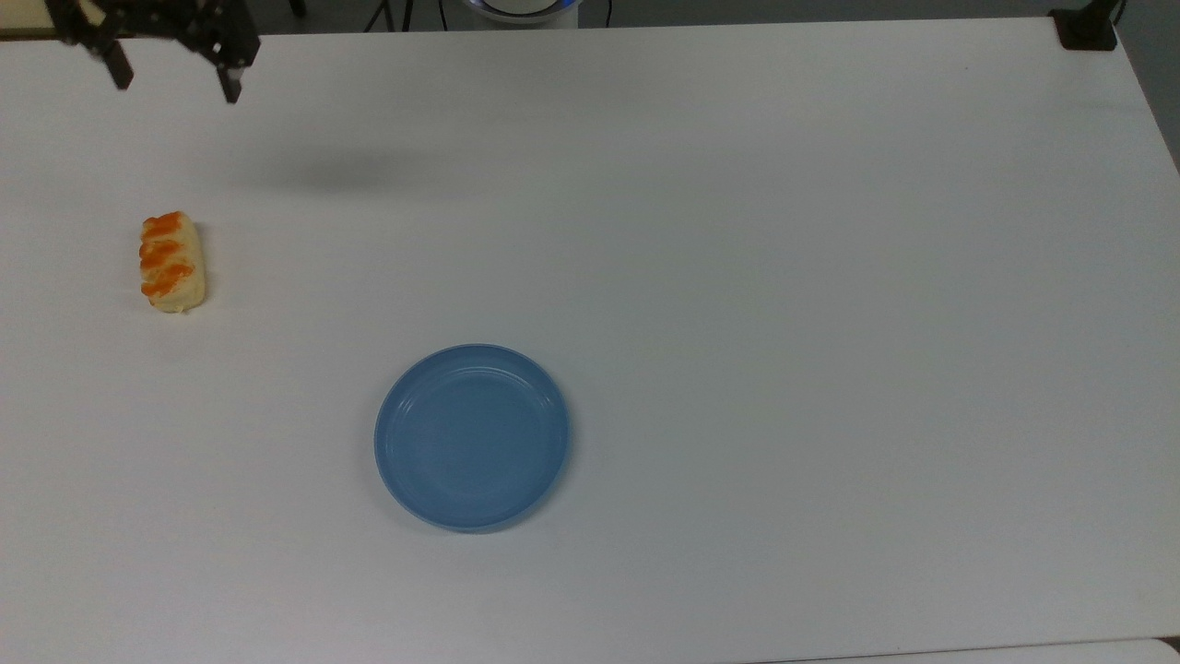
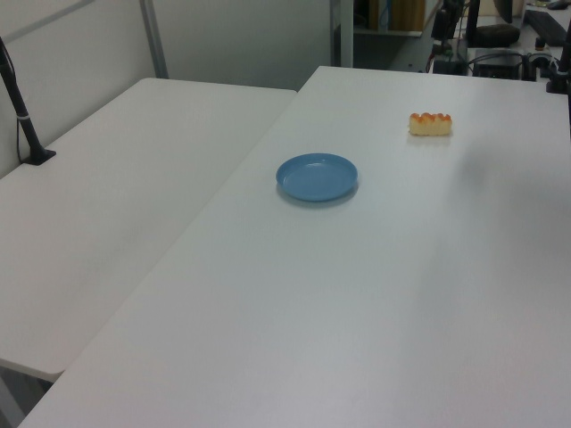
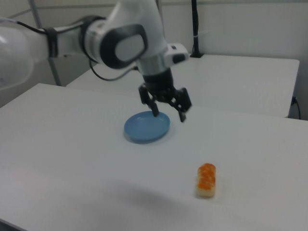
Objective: Put the bread onto the plate
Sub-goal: 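Move the open gripper over the orange-topped bread roll and lower it, then close the gripper around the bread roll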
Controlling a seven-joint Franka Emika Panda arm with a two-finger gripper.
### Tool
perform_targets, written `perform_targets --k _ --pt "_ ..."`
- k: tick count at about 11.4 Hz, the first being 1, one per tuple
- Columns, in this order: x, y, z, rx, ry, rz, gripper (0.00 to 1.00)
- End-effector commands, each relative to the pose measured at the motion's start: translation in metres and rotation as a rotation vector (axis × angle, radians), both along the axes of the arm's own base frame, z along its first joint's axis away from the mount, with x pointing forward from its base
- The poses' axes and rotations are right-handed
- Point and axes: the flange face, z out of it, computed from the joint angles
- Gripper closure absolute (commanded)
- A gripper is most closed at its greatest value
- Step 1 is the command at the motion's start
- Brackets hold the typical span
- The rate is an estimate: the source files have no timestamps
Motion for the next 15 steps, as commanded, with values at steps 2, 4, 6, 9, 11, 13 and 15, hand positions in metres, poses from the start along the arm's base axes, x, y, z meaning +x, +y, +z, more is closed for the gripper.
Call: perform_targets --k 2,4,6,9,11,13,15 --pt "0.017 -0.047 -0.075 -0.058 0.040 0.219 0.00" --pt "0.020 -0.058 -0.105 -0.103 0.085 0.267 0.00" --pt "0.020 -0.060 -0.136 -0.153 0.157 0.311 0.00" --pt "0.018 -0.071 -0.182 -0.158 0.142 0.306 0.00" --pt "0.020 -0.079 -0.204 -0.161 0.133 0.296 0.02" --pt "0.023 -0.083 -0.224 -0.159 0.119 0.247 0.03" --pt "0.028 -0.079 -0.237 -0.155 0.095 0.169 0.21"
